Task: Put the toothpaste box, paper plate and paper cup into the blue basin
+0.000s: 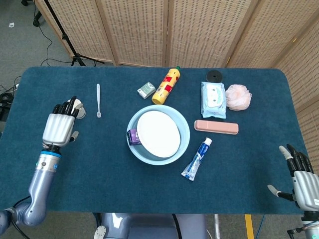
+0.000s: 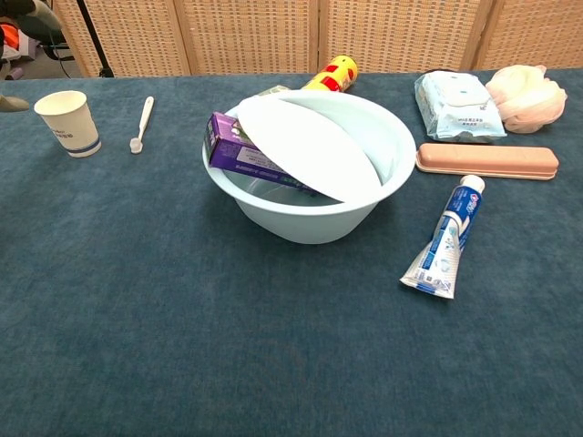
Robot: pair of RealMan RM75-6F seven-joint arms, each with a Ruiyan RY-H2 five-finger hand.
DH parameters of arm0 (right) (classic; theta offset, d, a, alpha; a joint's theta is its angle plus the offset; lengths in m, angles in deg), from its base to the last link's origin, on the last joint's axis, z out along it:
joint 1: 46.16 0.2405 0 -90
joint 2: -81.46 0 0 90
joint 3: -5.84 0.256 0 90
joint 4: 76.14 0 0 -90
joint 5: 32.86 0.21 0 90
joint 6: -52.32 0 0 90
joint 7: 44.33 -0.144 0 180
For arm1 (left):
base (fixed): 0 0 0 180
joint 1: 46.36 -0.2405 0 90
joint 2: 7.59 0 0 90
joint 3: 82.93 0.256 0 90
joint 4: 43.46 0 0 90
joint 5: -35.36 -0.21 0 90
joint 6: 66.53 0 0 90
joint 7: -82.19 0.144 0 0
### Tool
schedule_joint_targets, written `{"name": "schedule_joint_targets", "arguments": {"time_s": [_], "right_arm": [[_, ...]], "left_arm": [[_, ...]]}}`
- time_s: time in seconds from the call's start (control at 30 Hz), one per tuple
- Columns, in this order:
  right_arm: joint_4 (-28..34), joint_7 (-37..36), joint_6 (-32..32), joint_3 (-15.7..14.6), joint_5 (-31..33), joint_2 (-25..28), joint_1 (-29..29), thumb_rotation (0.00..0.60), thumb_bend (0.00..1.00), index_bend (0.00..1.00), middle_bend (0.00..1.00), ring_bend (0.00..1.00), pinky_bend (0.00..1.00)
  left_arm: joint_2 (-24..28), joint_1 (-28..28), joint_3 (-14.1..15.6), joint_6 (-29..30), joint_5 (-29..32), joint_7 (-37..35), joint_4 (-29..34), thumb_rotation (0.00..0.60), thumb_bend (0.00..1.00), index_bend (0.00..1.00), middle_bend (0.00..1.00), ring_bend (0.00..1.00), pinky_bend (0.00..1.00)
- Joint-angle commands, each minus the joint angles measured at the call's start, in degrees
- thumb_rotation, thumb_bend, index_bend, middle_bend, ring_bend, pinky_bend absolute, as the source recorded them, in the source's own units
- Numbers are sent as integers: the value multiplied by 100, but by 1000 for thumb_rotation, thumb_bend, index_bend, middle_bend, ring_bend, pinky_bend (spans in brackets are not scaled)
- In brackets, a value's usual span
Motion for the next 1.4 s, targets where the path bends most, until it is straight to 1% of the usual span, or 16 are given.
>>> {"name": "schedule_joint_targets", "arguments": {"time_s": [0.03,0.2,0.33,0.57,0.73,1.0,1.17,1.4], "right_arm": [[-9,20,4,2,5,-16,5,600,131,0,0,0,0],[-28,39,-3,13,2,-52,14,600,131,0,0,0,0],[-53,63,4,21,25,-84,21,600,131,0,0,0,0],[-70,138,28,32,56,-125,40,600,131,0,0,0,0],[-128,241,72,45,127,-181,62,600,131,0,0,0,0],[-401,265,92,133,221,-388,126,600,131,0,0,0,0],[-487,356,156,166,357,-460,155,600,131,0,0,0,0],[-540,473,216,196,498,-507,176,600,131,0,0,0,0]], "left_arm": [[107,102,36,-222,196,-10,-393,600,198,0,0,113,179],[129,168,88,-445,552,-69,-632,600,170,0,0,81,142],[155,246,184,-640,778,-42,-892,600,162,0,0,60,122],[53,348,250,-762,852,-203,-1300,600,162,0,0,60,123],[-118,537,245,-1011,979,-275,-1694,600,163,0,0,60,122],[-555,915,216,-1589,1156,-496,-2589,600,163,0,0,60,122],[-801,1098,225,-1867,1157,-659,-3131,600,165,0,0,60,122],[-1060,1288,264,-2185,1156,-805,-3690,600,166,0,0,60,122]]}}
